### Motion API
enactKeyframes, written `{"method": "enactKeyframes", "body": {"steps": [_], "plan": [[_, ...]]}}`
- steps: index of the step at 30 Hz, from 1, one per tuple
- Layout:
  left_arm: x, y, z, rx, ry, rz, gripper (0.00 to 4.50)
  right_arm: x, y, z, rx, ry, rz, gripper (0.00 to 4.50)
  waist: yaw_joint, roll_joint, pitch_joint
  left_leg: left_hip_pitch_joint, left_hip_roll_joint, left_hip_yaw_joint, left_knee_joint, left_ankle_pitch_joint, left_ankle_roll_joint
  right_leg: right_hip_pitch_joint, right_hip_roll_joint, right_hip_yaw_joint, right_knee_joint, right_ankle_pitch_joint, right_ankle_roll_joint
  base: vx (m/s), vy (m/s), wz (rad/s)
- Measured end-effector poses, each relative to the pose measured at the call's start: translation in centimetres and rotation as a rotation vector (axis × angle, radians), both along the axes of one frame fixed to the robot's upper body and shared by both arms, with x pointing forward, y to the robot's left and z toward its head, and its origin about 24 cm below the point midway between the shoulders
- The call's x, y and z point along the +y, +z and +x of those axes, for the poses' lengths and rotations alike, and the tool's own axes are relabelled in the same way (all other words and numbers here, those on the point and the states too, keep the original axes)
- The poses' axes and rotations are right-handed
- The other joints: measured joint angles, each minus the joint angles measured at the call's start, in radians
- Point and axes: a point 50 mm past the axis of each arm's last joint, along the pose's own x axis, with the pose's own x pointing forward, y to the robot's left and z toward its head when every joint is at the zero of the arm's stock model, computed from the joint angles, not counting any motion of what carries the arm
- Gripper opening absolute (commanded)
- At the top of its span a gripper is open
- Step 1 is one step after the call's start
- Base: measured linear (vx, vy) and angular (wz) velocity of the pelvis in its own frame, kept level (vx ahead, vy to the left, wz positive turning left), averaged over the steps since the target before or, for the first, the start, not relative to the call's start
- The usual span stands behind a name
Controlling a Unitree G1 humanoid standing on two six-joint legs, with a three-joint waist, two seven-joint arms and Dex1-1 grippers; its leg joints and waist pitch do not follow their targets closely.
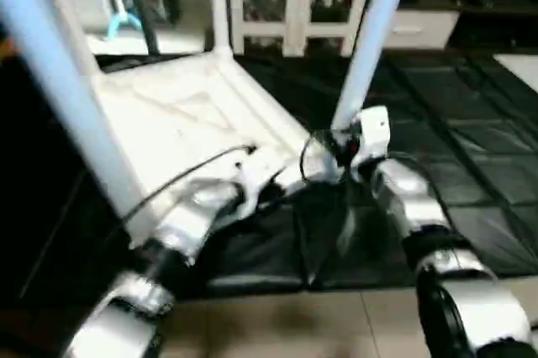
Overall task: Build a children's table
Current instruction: Rotate leg to tighten
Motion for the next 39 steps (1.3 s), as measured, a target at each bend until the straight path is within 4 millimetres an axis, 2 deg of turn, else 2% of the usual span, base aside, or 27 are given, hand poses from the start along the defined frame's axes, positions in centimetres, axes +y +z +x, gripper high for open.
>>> {"method": "enactKeyframes", "body": {"steps": [1,3,5,8,12,13,14,16,17,22,23,27,29,35,39], "plan": [[-0.2,0.0,0.1,0.004,0.000,-0.001,0.00,0.0,0.0,0.0,0.003,-0.012,-0.003,1.86,0.000,0.002,-0.002,0.000,0.000,0.000,0.000,0.000,0.000,0.002,0.000,0.000,-0.003,0.000,0.000,0.000,0.000,0.00],[-0.2,-0.1,0.1,0.003,-0.001,-0.002,0.00,0.0,-0.1,0.0,0.006,-0.017,0.004,2.42,-0.002,0.003,-0.004,-0.001,-0.001,0.000,-0.002,0.000,0.001,0.004,0.000,0.000,-0.007,0.000,0.000,0.000,0.000,0.00],[0.0,-0.1,0.1,-0.021,-0.008,0.008,0.00,0.3,-0.1,0.0,0.003,-0.011,0.017,2.56,-0.007,0.003,-0.004,-0.001,-0.001,0.000,-0.002,0.000,0.001,0.004,-0.001,0.000,-0.008,0.000,0.000,0.000,0.000,0.00],[1.4,0.0,0.2,-0.065,-0.001,0.029,0.00,0.9,-0.3,-0.3,-0.007,0.057,0.035,2.92,-0.027,0.001,-0.004,-0.005,0.000,-0.001,-0.003,0.000,0.001,0.003,0.000,-0.002,-0.008,0.000,0.000,0.000,0.000,0.00],[4.4,0.1,-1.5,-0.122,-0.081,0.046,0.00,0.1,-0.1,-1.1,-0.051,0.295,0.001,2.92,-0.050,0.001,-0.004,-0.005,0.001,-0.004,-0.006,0.000,0.001,-0.001,0.001,-0.005,-0.008,0.003,-0.004,0.000,0.000,0.00],[6.0,0.3,-2.7,-0.119,-0.130,0.045,0.00,-0.3,-0.2,-1.8,-0.052,0.416,-0.029,2.92,-0.059,0.001,-0.004,-0.006,0.002,-0.005,-0.008,-0.001,0.001,-0.002,0.002,-0.007,-0.009,0.002,-0.003,0.054,-0.017,-0.02],[6.7,0.5,-3.7,-0.114,-0.181,0.034,0.00,-1.0,-0.3,-2.3,-0.044,0.503,-0.047,2.92,-0.057,0.002,-0.004,-0.010,0.002,-0.006,-0.010,-0.001,0.001,-0.005,0.002,-0.009,-0.010,0.001,-0.003,0.054,-0.017,-0.02],[7.5,0.9,-4.4,-0.112,-0.224,0.039,0.00,-0.7,-0.1,-2.6,-0.049,0.592,-0.054,2.92,-0.057,0.002,-0.004,-0.019,0.002,-0.005,-0.009,-0.001,0.002,-0.014,0.002,-0.008,-0.009,0.001,-0.003,0.027,-0.005,0.02],[7.9,1.1,-5.0,-0.111,-0.249,0.040,0.00,-0.6,0.0,-2.8,-0.050,0.645,-0.055,2.92,-0.057,0.002,-0.004,-0.021,0.002,-0.005,-0.007,0.000,0.005,-0.018,0.001,-0.008,-0.009,0.001,-0.004,0.000,0.000,0.00],[8.4,1.3,-6.2,-0.102,-0.287,0.029,0.00,-0.9,0.3,-3.3,-0.043,0.771,-0.049,2.92,-0.056,0.001,-0.003,-0.022,0.002,-0.001,-0.007,-0.003,0.015,-0.020,0.001,-0.007,-0.010,-0.002,-0.008,0.000,0.000,0.00],[8.4,1.3,-6.3,-0.102,-0.294,0.028,0.00,-1.1,0.3,-3.4,-0.040,0.792,-0.047,2.77,-0.054,0.000,-0.003,-0.021,0.002,-0.001,-0.007,-0.003,0.016,-0.021,0.001,-0.008,-0.010,-0.002,-0.009,0.000,0.000,0.00],[8.2,1.3,-6.5,-0.100,-0.307,0.026,0.00,-1.4,0.3,-3.7,-0.015,0.850,-0.029,2.55,-0.037,-0.001,-0.003,-0.021,0.003,0.000,-0.007,-0.003,0.016,-0.021,0.001,-0.007,-0.008,-0.003,-0.009,0.000,0.000,0.00],[8.2,1.3,-6.5,-0.096,-0.308,0.029,0.00,-1.4,0.2,-3.8,-0.007,0.865,-0.023,2.24,-0.029,-0.001,-0.002,-0.020,0.003,0.000,-0.007,-0.002,0.015,-0.021,0.001,-0.006,-0.007,-0.003,-0.009,0.000,0.000,0.00],[8.1,1.4,-6.6,-0.090,-0.312,0.030,0.00,-1.5,0.2,-3.9,-0.004,0.880,-0.022,1.99,-0.028,-0.001,-0.002,-0.019,0.003,0.001,-0.006,-0.002,0.015,-0.021,0.001,-0.006,-0.006,-0.003,-0.009,0.000,0.000,0.00],[8.1,1.4,-6.6,-0.086,-0.311,0.030,0.00,-1.5,0.1,-3.9,-0.002,0.870,-0.022,1.98,-0.028,-0.001,-0.002,-0.019,0.003,0.001,-0.006,-0.002,0.015,-0.021,0.002,-0.006,-0.005,-0.003,-0.009,0.000,0.000,0.00]]}}
